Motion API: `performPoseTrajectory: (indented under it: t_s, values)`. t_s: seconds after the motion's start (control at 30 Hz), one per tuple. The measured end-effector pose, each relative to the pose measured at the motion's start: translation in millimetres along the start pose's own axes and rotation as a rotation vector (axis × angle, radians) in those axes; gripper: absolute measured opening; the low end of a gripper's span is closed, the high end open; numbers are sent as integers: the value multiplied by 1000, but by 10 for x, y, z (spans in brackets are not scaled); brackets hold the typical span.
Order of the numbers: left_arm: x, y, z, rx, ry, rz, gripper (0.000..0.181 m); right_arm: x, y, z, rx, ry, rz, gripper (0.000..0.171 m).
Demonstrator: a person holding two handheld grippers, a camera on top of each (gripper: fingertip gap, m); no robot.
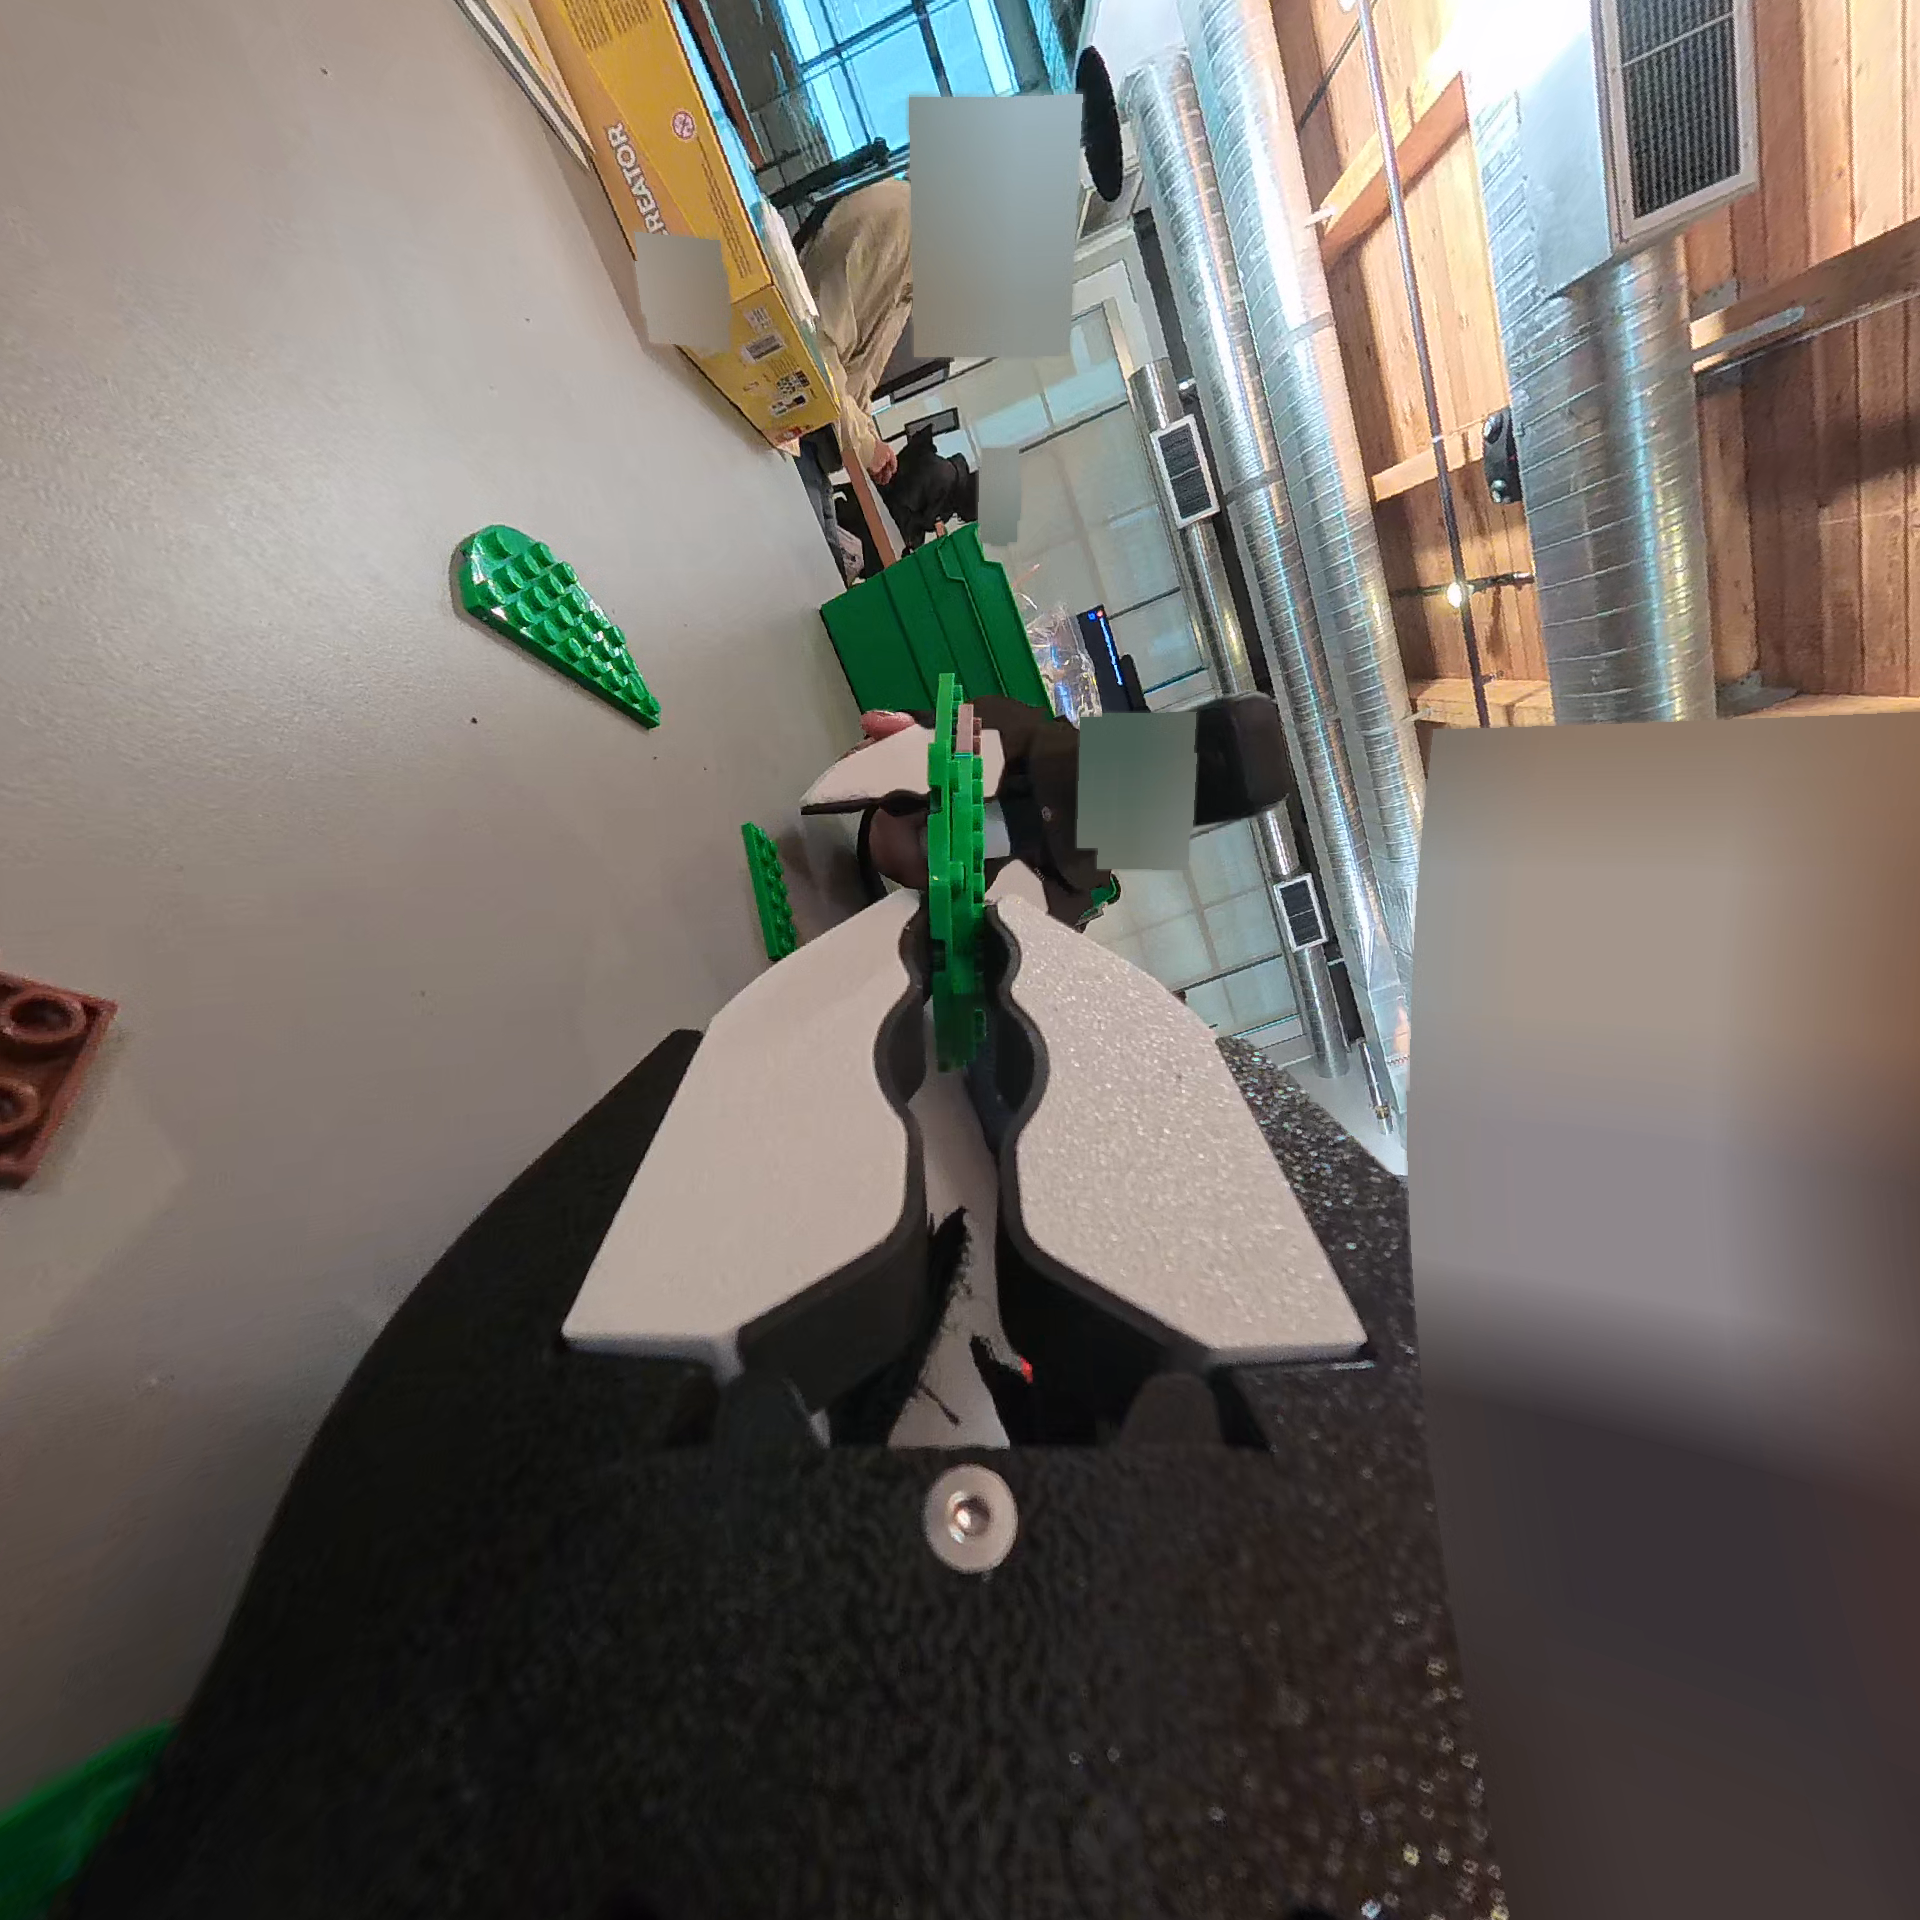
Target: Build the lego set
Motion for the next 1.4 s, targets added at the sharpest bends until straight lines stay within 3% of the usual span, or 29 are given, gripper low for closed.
performPoseTrajectory:
  t_s: [0.17, 0.33, 0.4, 0.5, 0.57, 0.77, 0.83, 1.1, 1.4]
  values:
    - [-13, 9, 7, 2, -7, 16, 7, 47, 102, -66, -81, -2, 30, 25]
    - [-14, 15, 9, 4, -6, 28, 7, 101, 89, -130, -83, 6, 186, 28]
    - [-13, 14, 7, 3, -6, 25, 7, 126, 89, -149, -173, 23, 207, 26]
    - [-7, 11, 4, -1, -3, 17, 7, 199, 75, -196, -405, 64, 204, 0]
    - [-4, 10, 1, -4, -1, 14, 7, 248, 2, -191, -495, 76, 216, 0]
    - [-4, 14, -2, -7, 1, 15, 7, 289, -244, 130, -327, 8, 336, 10]
    - [-5, 14, -1, -9, 0, 15, 7, 288, -243, 200, -307, -20, 342, 2]
    - [-5, 16, -1, -11, -1, 15, 7, 291, -196, 316, -256, -87, 450, 3]
    - [-11, 18, 3, -10, -5, 20, 7, 112, -303, 245, -136, -243, 423, 4]
Point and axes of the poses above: each gripper's, where its closed fingertips meet, z out along the fingers, x out of its top, y = z × x across the jaws, the point moved 4 cm from there along -z, back along the fingers, and after that the axes turned 6 degrees about x, right-handed, at the moved point
